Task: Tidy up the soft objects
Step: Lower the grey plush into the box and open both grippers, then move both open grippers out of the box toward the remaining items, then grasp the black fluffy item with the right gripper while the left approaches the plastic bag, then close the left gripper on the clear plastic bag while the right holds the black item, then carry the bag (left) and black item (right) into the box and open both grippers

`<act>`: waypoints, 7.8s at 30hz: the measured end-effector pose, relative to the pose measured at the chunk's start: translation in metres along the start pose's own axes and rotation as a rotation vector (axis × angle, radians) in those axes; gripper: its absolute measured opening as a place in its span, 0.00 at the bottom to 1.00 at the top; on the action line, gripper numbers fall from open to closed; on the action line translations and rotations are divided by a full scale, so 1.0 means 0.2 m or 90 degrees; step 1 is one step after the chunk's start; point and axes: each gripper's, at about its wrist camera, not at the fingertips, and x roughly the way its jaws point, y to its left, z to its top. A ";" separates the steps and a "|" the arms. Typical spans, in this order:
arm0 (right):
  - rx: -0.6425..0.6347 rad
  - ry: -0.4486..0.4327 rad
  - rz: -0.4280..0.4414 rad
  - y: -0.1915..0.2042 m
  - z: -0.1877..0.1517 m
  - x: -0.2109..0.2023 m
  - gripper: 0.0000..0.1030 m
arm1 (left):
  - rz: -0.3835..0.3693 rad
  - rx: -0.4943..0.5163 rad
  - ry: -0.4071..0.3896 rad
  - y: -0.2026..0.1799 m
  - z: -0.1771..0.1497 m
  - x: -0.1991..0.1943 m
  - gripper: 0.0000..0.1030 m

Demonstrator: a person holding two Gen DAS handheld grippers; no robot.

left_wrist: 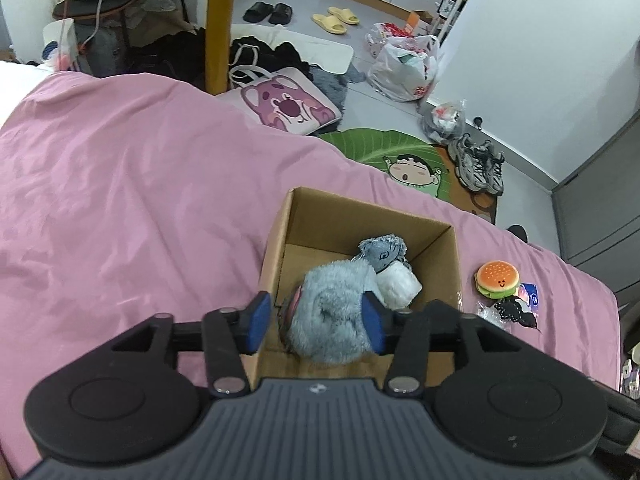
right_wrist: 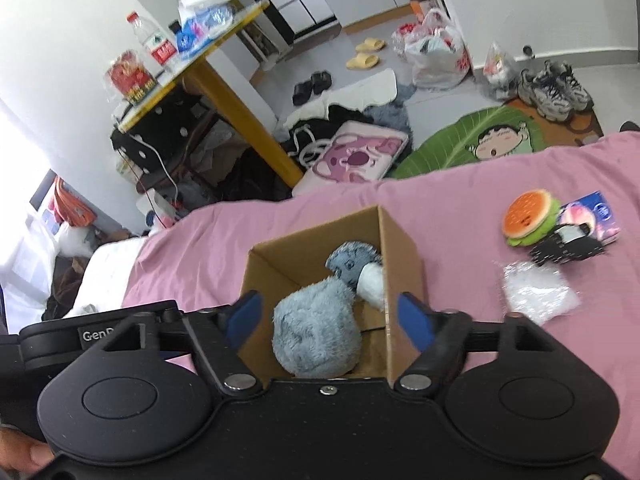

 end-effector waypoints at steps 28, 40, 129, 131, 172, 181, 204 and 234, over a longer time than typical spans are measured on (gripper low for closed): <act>-0.107 -0.032 -0.035 -0.32 -0.09 -0.46 0.98 | 0.001 0.089 -0.112 -0.34 -0.26 -0.29 1.00; -0.090 -0.050 -0.061 -0.54 -0.07 -0.57 0.99 | 0.009 0.066 -0.141 -0.44 -0.35 -0.32 1.00; 0.211 -0.059 0.010 -1.18 0.09 -0.18 0.03 | -0.003 0.158 0.008 -1.06 -0.29 0.48 0.57; 0.204 -0.061 -0.006 -1.18 0.08 -0.20 0.03 | -0.007 0.156 0.018 -1.08 -0.29 0.50 0.59; 0.149 -0.111 -0.067 -0.89 -0.02 -0.51 0.03 | -0.046 0.127 0.016 -1.04 -0.40 0.32 0.24; 0.120 -0.127 -0.068 -0.76 -0.03 -0.56 0.03 | -0.067 0.136 -0.023 -0.98 -0.41 0.15 0.24; 0.047 -0.151 -0.069 -0.43 -0.03 -0.60 0.03 | -0.105 0.102 -0.077 -0.66 -0.32 -0.15 0.24; -0.029 -0.097 -0.045 0.00 -0.03 -0.30 0.03 | -0.101 0.037 -0.095 -0.12 -0.22 -0.16 0.24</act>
